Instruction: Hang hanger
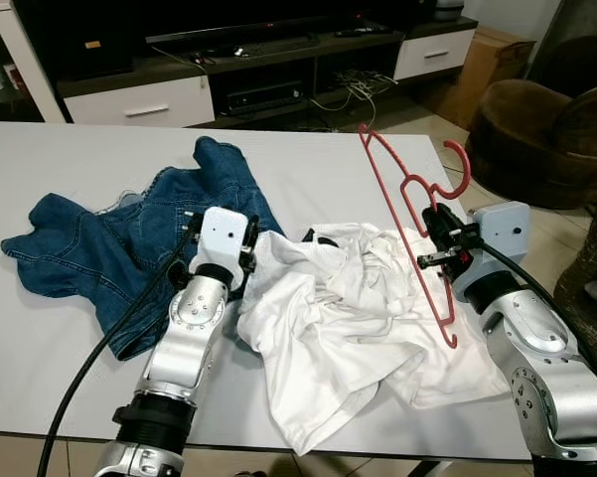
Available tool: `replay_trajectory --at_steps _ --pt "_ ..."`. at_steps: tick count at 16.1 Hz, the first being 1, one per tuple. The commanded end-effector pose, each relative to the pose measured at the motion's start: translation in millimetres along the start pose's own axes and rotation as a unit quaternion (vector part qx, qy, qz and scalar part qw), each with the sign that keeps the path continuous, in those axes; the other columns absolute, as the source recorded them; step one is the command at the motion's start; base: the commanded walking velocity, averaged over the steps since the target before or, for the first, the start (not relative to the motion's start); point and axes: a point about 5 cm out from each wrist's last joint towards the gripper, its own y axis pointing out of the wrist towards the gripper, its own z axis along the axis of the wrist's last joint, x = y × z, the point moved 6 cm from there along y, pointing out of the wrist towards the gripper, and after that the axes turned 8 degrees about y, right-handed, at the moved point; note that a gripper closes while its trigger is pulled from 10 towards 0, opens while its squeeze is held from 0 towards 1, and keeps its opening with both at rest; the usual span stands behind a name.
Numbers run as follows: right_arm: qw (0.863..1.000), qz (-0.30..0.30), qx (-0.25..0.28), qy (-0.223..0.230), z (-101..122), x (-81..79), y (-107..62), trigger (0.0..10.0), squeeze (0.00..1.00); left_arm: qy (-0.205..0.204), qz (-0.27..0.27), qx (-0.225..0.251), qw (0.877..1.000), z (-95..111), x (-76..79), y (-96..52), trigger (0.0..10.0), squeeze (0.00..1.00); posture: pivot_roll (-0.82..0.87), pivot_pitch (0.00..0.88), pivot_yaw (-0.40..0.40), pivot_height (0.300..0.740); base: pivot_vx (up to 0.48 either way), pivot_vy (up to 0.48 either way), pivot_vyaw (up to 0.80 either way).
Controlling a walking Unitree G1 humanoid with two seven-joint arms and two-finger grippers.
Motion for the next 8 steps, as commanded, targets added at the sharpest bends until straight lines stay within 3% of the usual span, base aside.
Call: replay_trajectory --at_steps 1,8 --pt "1.0 -0.002 -0.002 0.001 0.2 0.3 -0.1 10.0 0.0 0.002 -0.002 -0.007 1.0 -2.6 1.3 -1.1 10.0 0.0 -0.01 0.078 0.036 0.74 0.0 0.0 0.0" --pt "1.0 0.0 -0.006 -0.002 -1.4 -0.9 -0.2 10.0 0.0 0.004 -0.001 -0.008 1.0 -3.3 1.1 -1.5 10.0 0.0 0.0 0.081 0.036 0.74 0.0 0.0 0.0"
